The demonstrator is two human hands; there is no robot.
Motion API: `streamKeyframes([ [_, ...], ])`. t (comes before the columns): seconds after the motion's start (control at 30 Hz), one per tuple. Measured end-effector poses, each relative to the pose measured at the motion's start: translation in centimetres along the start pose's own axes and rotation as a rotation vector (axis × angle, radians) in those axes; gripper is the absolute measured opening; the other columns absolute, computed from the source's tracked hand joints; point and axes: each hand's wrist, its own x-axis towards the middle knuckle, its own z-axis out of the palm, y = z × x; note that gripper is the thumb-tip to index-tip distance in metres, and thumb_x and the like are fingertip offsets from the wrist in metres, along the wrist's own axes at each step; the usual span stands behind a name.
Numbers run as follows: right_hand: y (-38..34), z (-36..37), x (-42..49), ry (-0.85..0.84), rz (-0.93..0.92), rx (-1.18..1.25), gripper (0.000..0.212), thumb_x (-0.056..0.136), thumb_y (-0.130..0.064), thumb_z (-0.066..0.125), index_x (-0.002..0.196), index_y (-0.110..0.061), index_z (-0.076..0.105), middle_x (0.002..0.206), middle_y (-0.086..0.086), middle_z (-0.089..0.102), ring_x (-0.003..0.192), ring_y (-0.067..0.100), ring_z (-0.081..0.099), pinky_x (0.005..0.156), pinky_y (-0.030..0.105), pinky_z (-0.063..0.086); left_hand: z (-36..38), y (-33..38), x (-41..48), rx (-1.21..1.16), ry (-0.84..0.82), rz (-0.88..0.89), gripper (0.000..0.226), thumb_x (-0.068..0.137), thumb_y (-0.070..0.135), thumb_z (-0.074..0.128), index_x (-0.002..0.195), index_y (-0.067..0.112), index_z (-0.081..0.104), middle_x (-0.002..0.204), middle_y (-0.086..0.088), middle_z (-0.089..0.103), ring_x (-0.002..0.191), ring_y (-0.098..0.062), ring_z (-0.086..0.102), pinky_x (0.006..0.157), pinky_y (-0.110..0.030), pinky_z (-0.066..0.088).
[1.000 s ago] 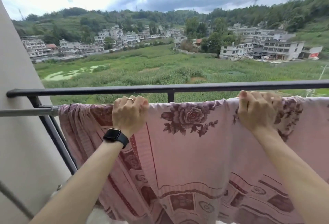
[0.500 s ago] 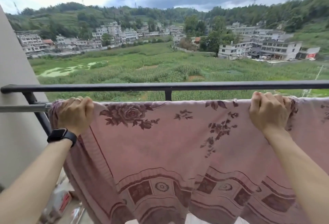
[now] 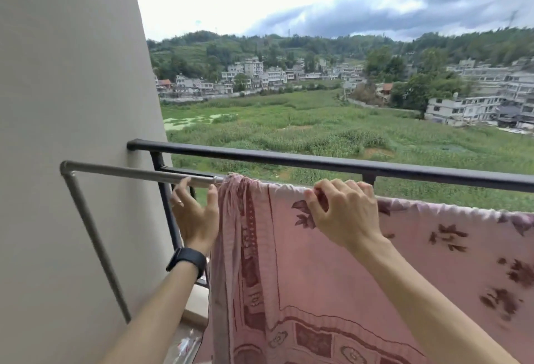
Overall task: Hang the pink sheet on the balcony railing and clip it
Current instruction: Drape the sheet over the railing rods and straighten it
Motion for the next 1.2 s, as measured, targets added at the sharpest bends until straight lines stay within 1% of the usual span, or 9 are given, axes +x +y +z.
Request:
streamKeyframes([
  [0.1, -7.4, 2.4, 2.4, -0.035, -0.051, 0.039, 0.049, 0.096, -0.061, 0.029, 0.102, -0.028, 0.065, 0.097, -0.007, 0.071, 0.092, 0.02, 0.064, 0.093, 0.042, 0.042, -1.9, -1.8, 3.1, -0.271, -0.323, -0.192, 0.048, 0.093, 0.045, 0.06, 0.129, 0.035, 0.03, 0.124, -0.01, 0.06, 0.092, -0.021, 0.07, 0.076, -0.032, 0.05],
  [0.2, -12.8, 4.7, 4.5, -0.028, -0.02, 0.055, 0.044, 0.099, -0.053, 0.027, 0.106, -0.026, 0.062, 0.099, -0.006, 0.071, 0.091, 0.02, 0.064, 0.091, 0.042, 0.044, -2.4, -3.1, 5.2, -0.305, -0.432, -0.187, 0.07, 0.071, 0.068, 0.071, 0.118, 0.036, 0.031, 0.118, -0.009, 0.064, 0.094, -0.027, 0.071, 0.083, -0.047, 0.058],
  [0.43, -14.7, 6.4, 4.1, 0.086, 0.017, 0.026, 0.051, 0.103, -0.045, 0.021, 0.121, -0.023, 0.063, 0.106, -0.005, 0.074, 0.09, 0.021, 0.066, 0.088, 0.039, 0.04, -2.6, -1.9, 4.1, -0.251, -0.837, -0.24, 0.045, 0.093, 0.055, 0.057, 0.104, 0.013, 0.067, 0.074, 0.004, 0.067, 0.06, -0.005, 0.06, 0.057, -0.024, 0.051],
  [0.53, -14.3, 6.1, 4.0, 0.125, 0.02, 0.029, 0.05, 0.104, -0.042, 0.023, 0.121, -0.021, 0.064, 0.106, -0.002, 0.075, 0.092, 0.021, 0.067, 0.087, 0.037, 0.037, -3.1, -0.5, 6.4, -0.351, -0.978, -0.149, 0.041, 0.095, 0.049, 0.056, 0.092, 0.012, 0.074, 0.084, -0.01, 0.074, 0.077, -0.024, 0.07, 0.078, -0.036, 0.055],
  [0.67, -15.0, 5.9, 4.2, 0.097, 0.097, 0.006, 0.05, 0.102, -0.047, 0.022, 0.119, -0.025, 0.063, 0.106, -0.004, 0.074, 0.094, 0.019, 0.066, 0.088, 0.036, 0.034, -3.9, 2.2, 12.0, -0.565, -0.806, -0.24, 0.031, 0.095, 0.041, 0.056, 0.07, 0.023, 0.061, 0.065, 0.001, 0.058, 0.064, -0.02, 0.054, 0.059, -0.03, 0.043],
  [0.9, -18.9, 5.5, 6.6, -0.082, 0.144, 0.062, 0.037, 0.1, -0.052, 0.031, 0.114, -0.033, 0.06, 0.116, -0.009, 0.069, 0.107, 0.018, 0.054, 0.098, 0.045, 0.03, -13.4, -5.2, 21.3, -0.814, -0.718, -0.408, 0.035, 0.099, 0.025, 0.049, 0.076, 0.008, 0.07, 0.074, -0.009, 0.072, 0.069, -0.019, 0.068, 0.064, -0.026, 0.055],
  [1.0, -23.1, 6.3, 9.0, -0.143, -0.003, 0.111, 0.046, 0.098, -0.054, 0.033, 0.128, -0.029, 0.057, 0.123, -0.004, 0.067, 0.115, 0.02, 0.055, 0.101, 0.045, 0.034, -18.0, -11.6, 24.6, -0.745, -0.434, -0.479, 0.023, 0.096, 0.019, 0.056, 0.077, 0.009, 0.066, 0.064, -0.006, 0.069, 0.058, -0.015, 0.067, 0.052, -0.019, 0.052],
  [1.07, -26.8, 7.5, 11.0, -0.202, -0.103, 0.139, 0.052, 0.097, -0.057, 0.032, 0.132, -0.027, 0.055, 0.125, -0.001, 0.066, 0.118, 0.022, 0.055, 0.101, 0.046, 0.039, -20.1, -15.7, 26.9, -0.624, -0.264, -0.485, 0.027, 0.088, 0.026, 0.066, 0.1, 0.002, 0.067, 0.097, -0.017, 0.073, 0.088, -0.025, 0.071, 0.07, -0.028, 0.056],
  [1.2, -35.5, 10.5, 13.8, -0.389, -0.214, 0.236, 0.05, 0.098, -0.058, 0.028, 0.121, -0.025, 0.057, 0.105, -0.001, 0.069, 0.101, 0.022, 0.063, 0.09, 0.044, 0.049, -23.2, -19.8, 29.0, -0.314, 0.032, -0.438, 0.019, 0.089, 0.025, 0.066, 0.079, 0.018, 0.052, 0.088, -0.004, 0.06, 0.084, -0.02, 0.057, 0.078, -0.033, 0.046],
])
